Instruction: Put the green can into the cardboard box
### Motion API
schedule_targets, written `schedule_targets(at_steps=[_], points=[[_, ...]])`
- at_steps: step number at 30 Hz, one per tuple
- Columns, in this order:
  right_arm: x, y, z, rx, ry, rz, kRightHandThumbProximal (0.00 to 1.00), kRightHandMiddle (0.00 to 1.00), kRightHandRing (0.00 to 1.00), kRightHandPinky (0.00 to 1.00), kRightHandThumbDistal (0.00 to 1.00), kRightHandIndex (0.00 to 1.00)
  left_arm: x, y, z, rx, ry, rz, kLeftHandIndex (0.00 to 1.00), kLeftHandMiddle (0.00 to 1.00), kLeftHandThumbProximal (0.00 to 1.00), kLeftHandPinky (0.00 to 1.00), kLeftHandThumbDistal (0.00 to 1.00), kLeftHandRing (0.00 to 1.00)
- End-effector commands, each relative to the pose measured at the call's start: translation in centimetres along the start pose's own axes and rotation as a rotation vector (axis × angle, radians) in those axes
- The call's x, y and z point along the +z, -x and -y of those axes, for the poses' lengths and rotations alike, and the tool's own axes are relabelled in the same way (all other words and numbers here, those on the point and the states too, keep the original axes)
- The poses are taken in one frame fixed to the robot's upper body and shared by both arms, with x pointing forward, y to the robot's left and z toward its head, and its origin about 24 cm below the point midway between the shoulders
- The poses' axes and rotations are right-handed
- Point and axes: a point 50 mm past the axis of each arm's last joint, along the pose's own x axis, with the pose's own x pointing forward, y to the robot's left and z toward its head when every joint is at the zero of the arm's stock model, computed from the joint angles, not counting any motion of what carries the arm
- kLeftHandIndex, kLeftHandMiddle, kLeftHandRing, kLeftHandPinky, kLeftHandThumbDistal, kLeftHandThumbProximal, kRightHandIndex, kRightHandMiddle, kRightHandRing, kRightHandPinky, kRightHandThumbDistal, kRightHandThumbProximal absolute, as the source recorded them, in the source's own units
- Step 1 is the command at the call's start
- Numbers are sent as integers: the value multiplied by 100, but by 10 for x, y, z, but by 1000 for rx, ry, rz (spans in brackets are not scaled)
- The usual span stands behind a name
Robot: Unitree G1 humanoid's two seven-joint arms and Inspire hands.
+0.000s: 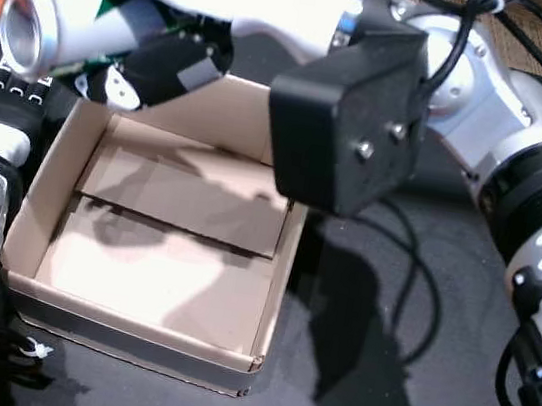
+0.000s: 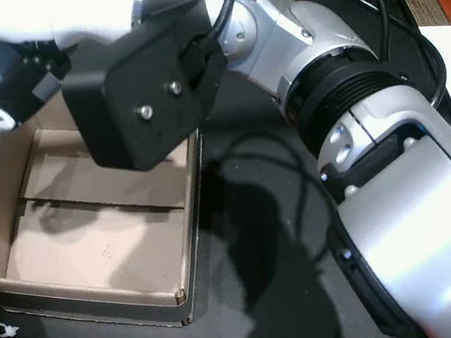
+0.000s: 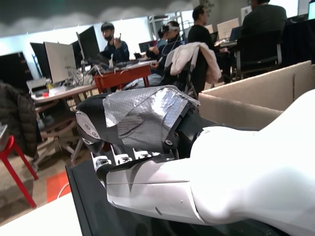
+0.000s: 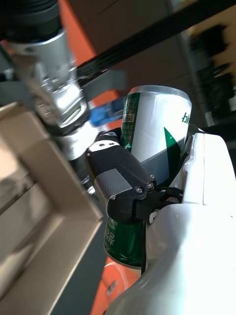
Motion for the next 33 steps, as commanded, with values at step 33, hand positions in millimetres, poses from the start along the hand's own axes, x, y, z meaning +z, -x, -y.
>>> schedule_targets(at_steps=[33], points=[[-25,-8,-41,416,-107,-331,11,16,26,42,11,13,-9,1,3,-41,-9,-7,56,59,100,85,0,72]])
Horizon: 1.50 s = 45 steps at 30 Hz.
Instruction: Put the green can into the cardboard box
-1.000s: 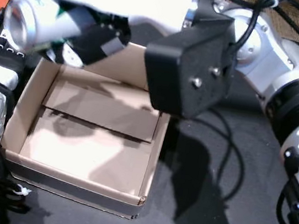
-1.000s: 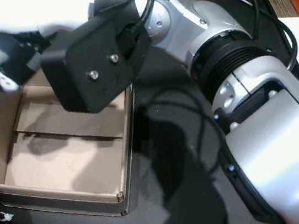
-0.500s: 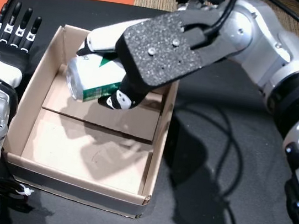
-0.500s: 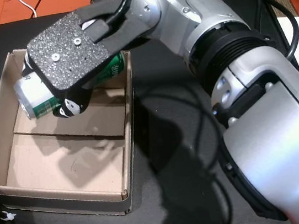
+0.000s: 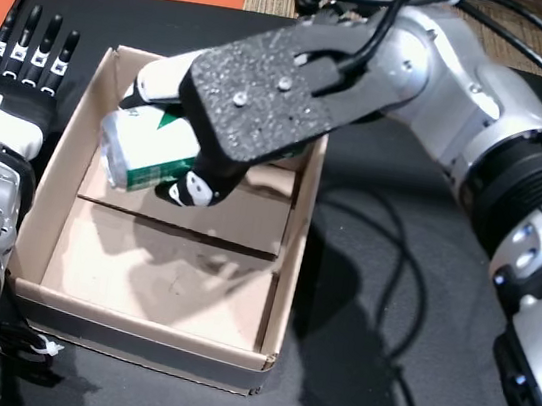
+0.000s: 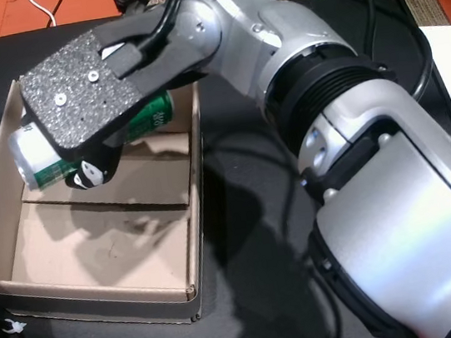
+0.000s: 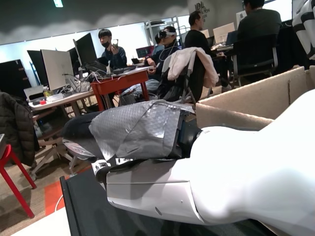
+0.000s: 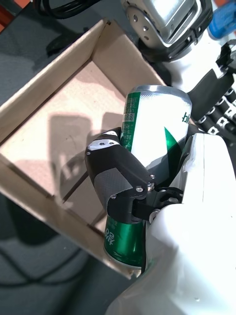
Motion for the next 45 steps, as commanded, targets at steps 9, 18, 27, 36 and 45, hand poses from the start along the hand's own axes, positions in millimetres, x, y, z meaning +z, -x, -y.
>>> schedule_targets(at_steps=[9,18,27,36,45], points=[[-5,-2,-13,54,-18,-6,8,19,28,44,10,15,-6,1,0,10,7,3,61,63,100,88,0,75],[-7,3,-15,141,-38,9,9,15,29,45,13,8,-8,1,2,21,-6,-3,51,57,100,81,0,69],[-7,5,-11,124,-78,37,0,18,36,47,9,11,-10,1,2,24,-6,0,47,55,100,78,0,69],[-6,6,-7,103,-89,42,0,24,38,50,7,20,-11,2,2,21,-7,-3,40,49,100,69,0,66],[-4,8,-8,131,-24,51,36,67,73,75,40,69,-12,2,2,13,-4,-3,47,53,100,73,0,66]])
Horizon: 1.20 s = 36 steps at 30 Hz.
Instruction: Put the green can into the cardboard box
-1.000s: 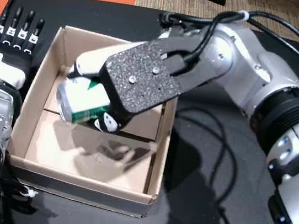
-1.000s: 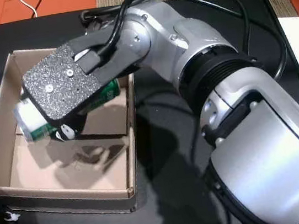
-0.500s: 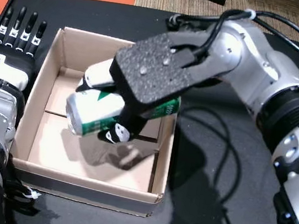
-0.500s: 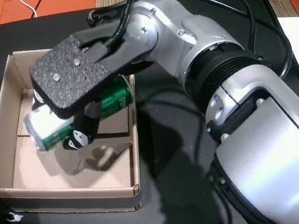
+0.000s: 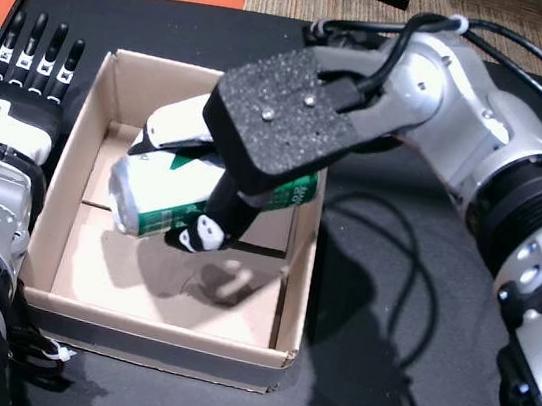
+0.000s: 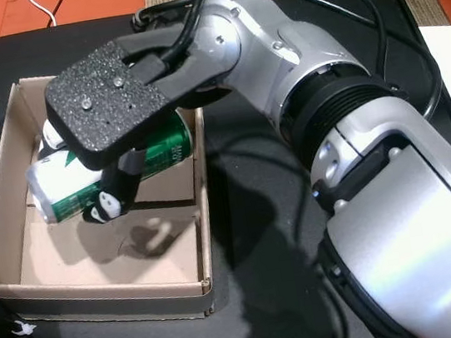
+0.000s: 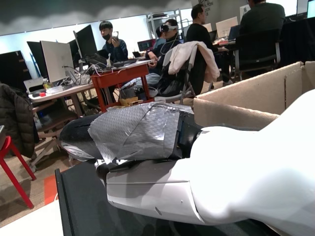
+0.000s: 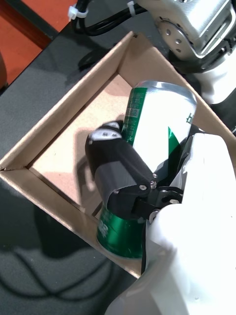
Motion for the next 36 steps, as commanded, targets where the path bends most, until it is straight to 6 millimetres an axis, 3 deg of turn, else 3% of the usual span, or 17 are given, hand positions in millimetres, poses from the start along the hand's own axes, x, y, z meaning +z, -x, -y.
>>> schedule_targets(at_steps=[1,3,6,10,16,18,20,21,22,23,26,36], points=[[3,4,6,-4,43,5,37,68,74,77,39,70,-4,1,2,-11,-3,-2,47,53,100,72,0,66],[3,4,6,-6,53,4,39,69,75,78,36,71,-4,0,2,-3,-2,0,46,52,100,67,0,64],[3,4,5,-17,54,7,39,70,77,79,30,71,-3,0,2,-2,-7,-3,42,50,100,70,0,64],[3,5,6,-25,30,19,38,71,77,80,31,70,-2,0,1,-3,-6,-1,40,49,100,69,0,64],[3,4,6,-27,24,28,37,72,78,80,27,71,-2,0,1,-13,-5,-3,45,51,100,81,0,68],[4,4,5,-29,22,33,35,73,79,81,30,72,-2,0,1,-9,-1,-3,44,50,100,79,0,66],[4,4,6,-28,29,28,37,77,87,86,35,72,-1,0,1,-7,-2,-1,44,50,100,79,0,68],[4,3,6,-21,33,17,41,86,97,92,45,76,-1,0,1,-8,-3,-2,45,51,100,80,0,68],[4,3,6,-16,35,8,43,92,99,95,49,78,-1,0,1,-9,-3,-2,47,52,100,81,0,69],[4,2,7,-16,31,1,45,98,100,99,63,78,0,0,1,-8,-1,-4,49,54,100,82,0,68],[4,2,9,-20,2,-12,48,100,100,100,97,79,0,0,0,-23,5,-10,59,62,100,85,0,73],[3,4,13,-64,-11,-16,48,100,100,100,100,82,2,0,-2,-53,8,-13,62,66,100,84,0,76]])
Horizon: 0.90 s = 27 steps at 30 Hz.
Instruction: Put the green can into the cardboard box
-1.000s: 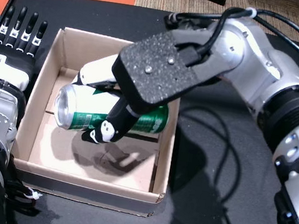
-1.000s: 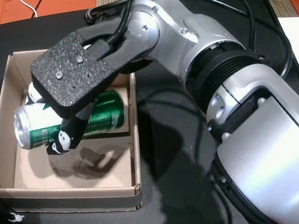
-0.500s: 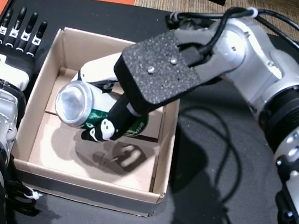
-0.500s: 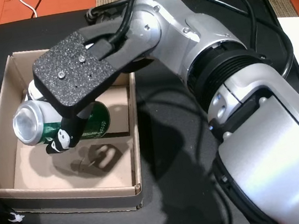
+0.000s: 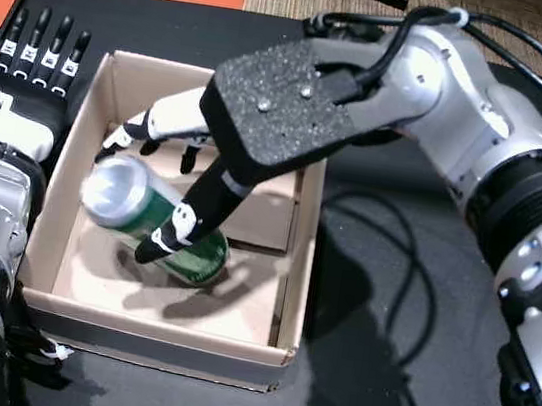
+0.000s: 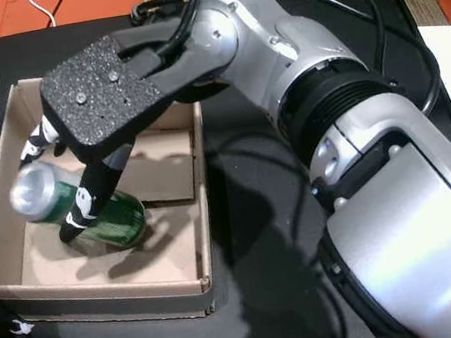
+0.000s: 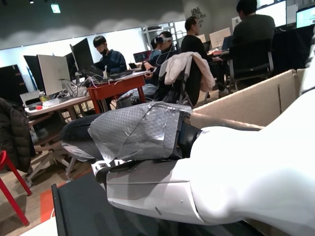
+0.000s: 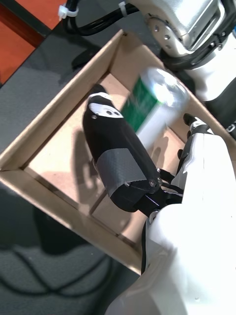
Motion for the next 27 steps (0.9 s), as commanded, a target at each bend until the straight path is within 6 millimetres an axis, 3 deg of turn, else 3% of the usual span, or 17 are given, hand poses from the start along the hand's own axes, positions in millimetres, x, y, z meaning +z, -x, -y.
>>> schedule_targets(at_steps=[1,3,10,13,16,17,19,20,22,24,27], points=[[3,2,5,-22,15,2,49,100,100,100,100,83,1,1,-4,5,3,-3,61,66,100,84,0,76],[3,2,6,-25,21,0,48,100,100,100,100,84,1,1,-4,7,3,-2,61,67,100,84,0,76],[3,6,11,-42,36,-9,50,100,100,100,100,88,2,1,-4,2,17,-5,77,79,100,87,0,82],[3,11,15,-77,40,9,47,100,100,100,100,83,2,0,-4,19,35,2,78,81,100,86,0,83],[3,18,19,-207,53,73,43,99,100,100,100,69,3,0,-3,39,34,9,80,83,100,86,0,84],[3,21,21,-275,66,98,43,100,100,100,100,71,4,0,-4,28,32,9,78,81,100,89,0,84],[3,30,24,-431,90,156,41,99,100,100,100,72,4,1,-5,16,17,7,64,65,100,88,0,75],[2,37,25,-529,105,196,42,97,100,100,100,70,4,1,-6,14,6,7,61,62,100,89,0,76],[0,49,26,-672,141,234,46,95,100,100,100,70,4,1,-7,16,-8,8,57,59,100,89,0,73],[-2,64,30,-815,213,241,47,100,100,100,100,85,4,1,-7,33,-13,9,50,57,100,85,0,70],[-9,91,34,-1012,343,223,43,100,100,100,98,86,5,1,-7,46,-6,10,52,56,100,86,0,70]])
